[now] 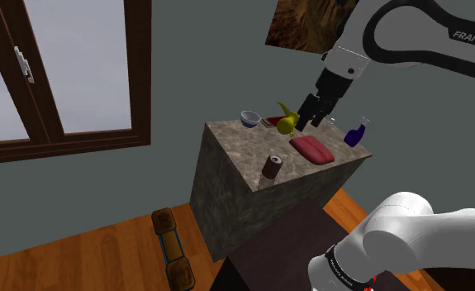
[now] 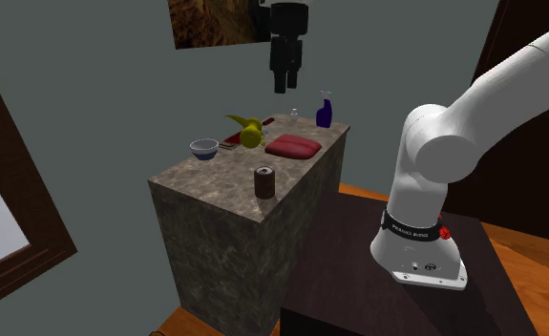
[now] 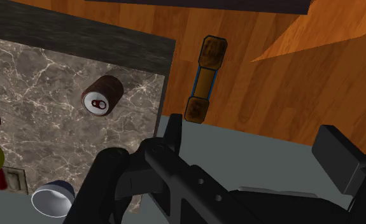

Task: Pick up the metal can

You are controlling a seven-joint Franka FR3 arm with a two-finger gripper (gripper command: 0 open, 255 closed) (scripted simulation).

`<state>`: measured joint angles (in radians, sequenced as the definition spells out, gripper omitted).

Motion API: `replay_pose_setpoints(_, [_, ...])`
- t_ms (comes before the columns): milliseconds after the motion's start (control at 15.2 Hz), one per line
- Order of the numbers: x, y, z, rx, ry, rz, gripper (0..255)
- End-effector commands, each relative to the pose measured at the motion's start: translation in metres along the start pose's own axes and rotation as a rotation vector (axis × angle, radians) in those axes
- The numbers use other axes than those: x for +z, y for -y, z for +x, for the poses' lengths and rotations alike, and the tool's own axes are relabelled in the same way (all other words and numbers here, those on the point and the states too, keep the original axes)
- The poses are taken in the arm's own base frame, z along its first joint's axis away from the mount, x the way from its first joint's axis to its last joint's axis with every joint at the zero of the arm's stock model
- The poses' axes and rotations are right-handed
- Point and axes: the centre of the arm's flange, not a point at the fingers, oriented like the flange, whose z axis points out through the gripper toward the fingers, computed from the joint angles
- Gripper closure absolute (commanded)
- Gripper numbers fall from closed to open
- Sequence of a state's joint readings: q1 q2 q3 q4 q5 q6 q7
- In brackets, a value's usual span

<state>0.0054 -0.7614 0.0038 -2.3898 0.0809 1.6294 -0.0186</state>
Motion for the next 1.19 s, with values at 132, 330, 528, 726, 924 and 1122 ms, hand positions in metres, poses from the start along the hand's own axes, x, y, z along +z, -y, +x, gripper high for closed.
replay_pose_setpoints(132, [0.02, -0.014, 0.009, 0.01, -0.001, -0.004, 0])
replay_pose_setpoints(330, [0.05, -0.036, 0.021, 0.026, -0.002, -0.011, 0])
replay_pose_setpoints(528, [0.079, -0.058, 0.034, 0.042, -0.003, -0.018, 0])
replay_pose_setpoints(726, [0.108, -0.081, 0.046, 0.057, -0.003, -0.024, 0])
replay_pose_setpoints(924, [0.138, -0.104, 0.058, 0.073, -0.004, -0.031, 0])
replay_pose_setpoints(1122, [0.167, -0.127, 0.069, 0.088, -0.005, -0.038, 0])
